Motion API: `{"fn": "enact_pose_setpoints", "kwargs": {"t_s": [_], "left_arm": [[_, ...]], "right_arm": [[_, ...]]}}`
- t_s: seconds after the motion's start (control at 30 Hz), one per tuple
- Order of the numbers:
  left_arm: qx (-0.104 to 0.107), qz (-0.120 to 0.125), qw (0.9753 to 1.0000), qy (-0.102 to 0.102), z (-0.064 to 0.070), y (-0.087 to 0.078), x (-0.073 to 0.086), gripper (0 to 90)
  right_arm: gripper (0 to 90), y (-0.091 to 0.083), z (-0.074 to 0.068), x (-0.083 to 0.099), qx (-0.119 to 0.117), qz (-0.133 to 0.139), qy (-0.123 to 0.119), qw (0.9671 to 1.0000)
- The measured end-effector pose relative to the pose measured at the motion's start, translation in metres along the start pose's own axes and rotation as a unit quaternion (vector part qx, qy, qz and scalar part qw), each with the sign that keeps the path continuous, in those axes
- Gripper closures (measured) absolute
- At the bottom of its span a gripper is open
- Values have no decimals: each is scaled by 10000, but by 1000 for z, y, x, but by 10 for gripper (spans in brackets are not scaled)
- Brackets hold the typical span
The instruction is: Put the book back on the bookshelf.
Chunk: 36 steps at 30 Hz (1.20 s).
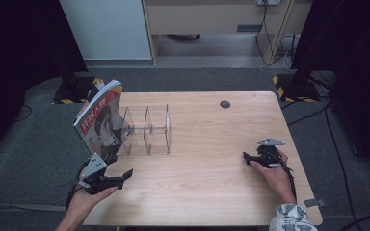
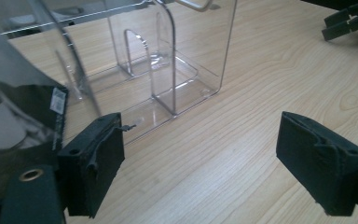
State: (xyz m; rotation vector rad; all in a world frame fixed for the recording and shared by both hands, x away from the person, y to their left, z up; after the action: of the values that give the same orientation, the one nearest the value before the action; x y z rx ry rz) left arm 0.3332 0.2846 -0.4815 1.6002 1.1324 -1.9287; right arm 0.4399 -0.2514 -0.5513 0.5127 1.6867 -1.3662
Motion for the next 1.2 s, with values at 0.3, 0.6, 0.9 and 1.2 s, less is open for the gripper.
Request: {"fn": "enact_pose_setpoints", "kwargs": {"t_s": [0.3,0.6,0.9,1.2], "left_arm": [[361,-77,9993,-1,18,27,-10,68],[531,-122,9985,97,34,52,-15,63],[600,-202,9979,147,41,69,-15,63],[598,-287,9977,168,42,84,-13,63]], "right_arm": [[221,0,0,0,-1,-1,1,10000],[221,0,0,0,-1,0,3,10000],[219,0,0,0,-3,2,-7,10000],[217,-1,-1,0,-12,-9,6,10000]]}}
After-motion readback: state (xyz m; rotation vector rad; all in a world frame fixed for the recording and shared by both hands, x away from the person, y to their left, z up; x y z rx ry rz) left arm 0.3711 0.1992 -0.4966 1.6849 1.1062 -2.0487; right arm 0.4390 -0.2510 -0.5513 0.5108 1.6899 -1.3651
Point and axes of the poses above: each handheld gripper's, and its own axes: y roughly forward along the jaws, x roughly out of its underside, z roughly to its right, the point moved 2 cm from there along y, roughly forward along the jaws, and after that the axes turned 8 degrees about z, right-handed, at the moved point
